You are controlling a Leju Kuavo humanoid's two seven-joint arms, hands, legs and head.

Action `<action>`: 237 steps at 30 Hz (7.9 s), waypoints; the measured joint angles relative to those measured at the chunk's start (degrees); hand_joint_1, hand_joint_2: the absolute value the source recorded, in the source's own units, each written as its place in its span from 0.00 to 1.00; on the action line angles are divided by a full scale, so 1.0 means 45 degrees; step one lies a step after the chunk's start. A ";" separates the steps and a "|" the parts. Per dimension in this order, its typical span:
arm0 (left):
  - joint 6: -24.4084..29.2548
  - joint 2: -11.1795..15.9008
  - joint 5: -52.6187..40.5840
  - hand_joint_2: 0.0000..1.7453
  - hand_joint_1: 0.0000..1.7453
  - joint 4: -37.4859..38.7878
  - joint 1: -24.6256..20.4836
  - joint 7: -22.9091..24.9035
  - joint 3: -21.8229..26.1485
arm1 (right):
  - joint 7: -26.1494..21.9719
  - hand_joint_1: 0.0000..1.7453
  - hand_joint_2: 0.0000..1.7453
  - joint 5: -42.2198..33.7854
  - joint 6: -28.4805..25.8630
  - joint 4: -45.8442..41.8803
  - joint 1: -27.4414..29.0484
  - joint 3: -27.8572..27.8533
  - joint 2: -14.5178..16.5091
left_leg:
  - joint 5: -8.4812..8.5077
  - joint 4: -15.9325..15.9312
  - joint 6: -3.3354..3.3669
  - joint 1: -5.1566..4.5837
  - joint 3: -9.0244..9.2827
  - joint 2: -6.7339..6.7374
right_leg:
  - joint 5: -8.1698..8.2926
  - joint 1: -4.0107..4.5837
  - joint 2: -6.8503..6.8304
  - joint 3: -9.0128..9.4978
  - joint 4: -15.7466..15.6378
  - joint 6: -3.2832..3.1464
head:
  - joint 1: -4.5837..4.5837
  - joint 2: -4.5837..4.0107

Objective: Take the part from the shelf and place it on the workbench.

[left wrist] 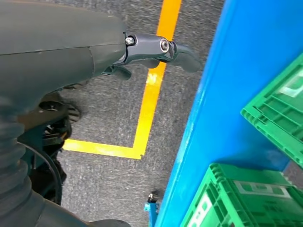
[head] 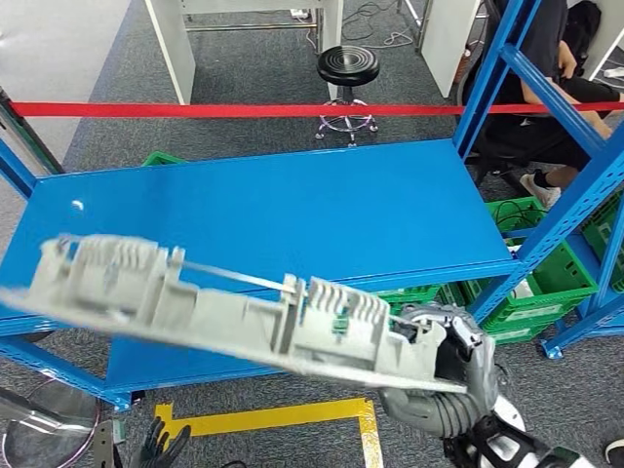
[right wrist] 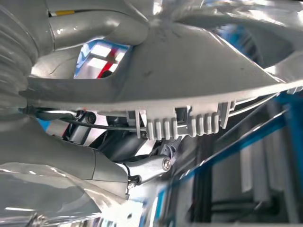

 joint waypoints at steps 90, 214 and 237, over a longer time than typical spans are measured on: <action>0.2087 -0.0023 -0.7351 1.00 0.00 -0.1605 0.1800 0.3161 0.0562 | 0.0155 1.00 1.00 -0.0040 0.2368 0.1356 0.0072 -0.0047 0.1066 | 0.0957 -0.0172 0.0099 0.0089 -0.1079 -0.0574 | -0.1147 0.0109 0.0235 -0.0938 0.3040 -0.0097 | -0.0202 0.0000; -0.0535 -0.3098 -1.1607 1.00 0.00 -0.6427 0.3638 0.3101 0.8585 | 0.1116 1.00 1.00 -0.0862 0.2171 0.2682 -0.1617 0.1577 0.1348 | 0.0455 0.0098 0.0166 0.0183 -0.0563 -0.0848 | -0.0541 -0.0088 0.0507 -0.1173 0.2036 0.0295 | -0.0276 0.0000; -0.0657 -0.3110 -1.2097 1.00 0.00 -0.6411 0.3498 0.2782 0.9024 | 0.1094 1.00 1.00 -0.0947 0.2184 0.2709 -0.1389 0.1395 0.1348 | 0.0421 0.0091 0.0099 0.0131 -0.0589 0.0461 | -0.0805 -0.0042 -0.0832 -0.0050 0.0724 0.0261 | -0.0334 0.0000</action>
